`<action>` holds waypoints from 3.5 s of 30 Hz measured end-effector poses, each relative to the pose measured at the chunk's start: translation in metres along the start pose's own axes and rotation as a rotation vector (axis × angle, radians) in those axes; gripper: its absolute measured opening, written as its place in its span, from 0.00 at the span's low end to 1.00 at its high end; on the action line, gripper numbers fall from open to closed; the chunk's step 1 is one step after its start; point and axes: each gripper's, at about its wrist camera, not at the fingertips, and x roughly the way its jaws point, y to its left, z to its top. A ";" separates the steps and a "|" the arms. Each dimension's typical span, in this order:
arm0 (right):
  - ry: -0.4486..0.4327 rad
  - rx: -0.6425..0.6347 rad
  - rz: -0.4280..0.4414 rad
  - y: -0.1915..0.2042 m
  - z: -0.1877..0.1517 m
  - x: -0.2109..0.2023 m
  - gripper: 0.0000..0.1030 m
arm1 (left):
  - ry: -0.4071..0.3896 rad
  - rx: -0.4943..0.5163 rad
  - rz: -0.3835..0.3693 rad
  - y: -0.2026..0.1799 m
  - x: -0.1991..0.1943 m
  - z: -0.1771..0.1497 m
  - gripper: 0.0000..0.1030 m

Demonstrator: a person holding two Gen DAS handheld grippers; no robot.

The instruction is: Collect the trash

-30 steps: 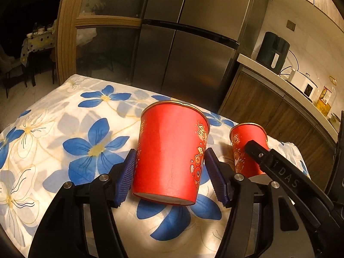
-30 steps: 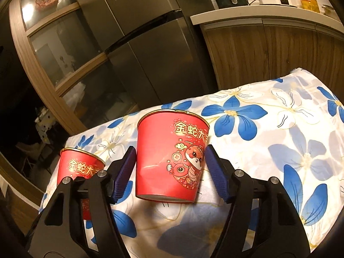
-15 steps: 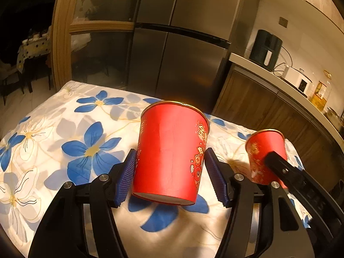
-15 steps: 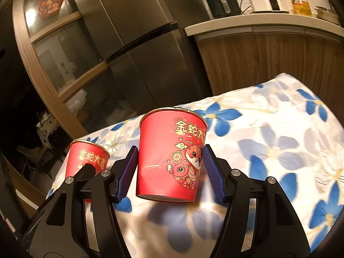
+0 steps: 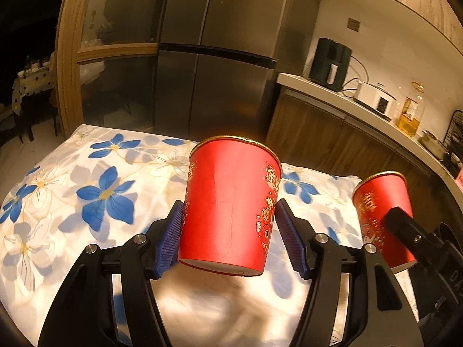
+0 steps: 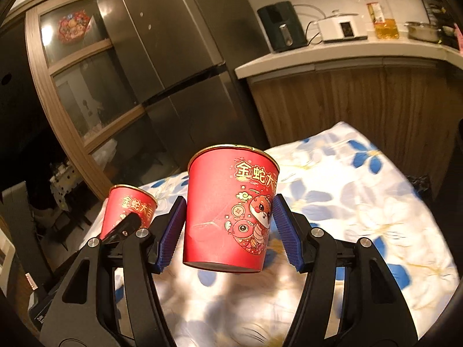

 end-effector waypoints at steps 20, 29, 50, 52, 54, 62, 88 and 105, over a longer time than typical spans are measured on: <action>-0.175 0.083 -0.170 -0.120 0.014 -0.141 0.59 | -0.025 0.155 -0.209 -0.160 -0.056 -0.031 0.61; -0.255 0.162 -0.311 -0.201 0.019 -0.190 0.59 | -0.026 0.261 -0.352 -0.259 -0.069 -0.054 0.61; -0.316 0.281 -0.427 -0.307 0.042 -0.217 0.64 | 0.031 0.399 -0.594 -0.379 -0.051 -0.094 0.76; -0.307 0.287 -0.420 -0.309 0.044 -0.213 0.65 | 0.021 0.406 -0.595 -0.378 -0.050 -0.096 0.80; -0.306 0.300 -0.419 -0.313 0.045 -0.212 0.70 | 0.026 0.412 -0.580 -0.375 -0.046 -0.097 0.81; -0.281 0.259 -0.476 -0.303 0.038 -0.215 0.79 | 0.019 0.335 -0.498 -0.343 -0.048 -0.086 0.86; -0.225 -0.062 -0.591 -0.143 -0.029 -0.262 0.95 | -0.077 0.283 -0.233 -0.191 -0.151 -0.090 0.94; -0.211 -0.091 -0.591 -0.079 -0.084 -0.300 0.95 | -0.158 0.292 -0.214 -0.135 -0.219 -0.106 0.94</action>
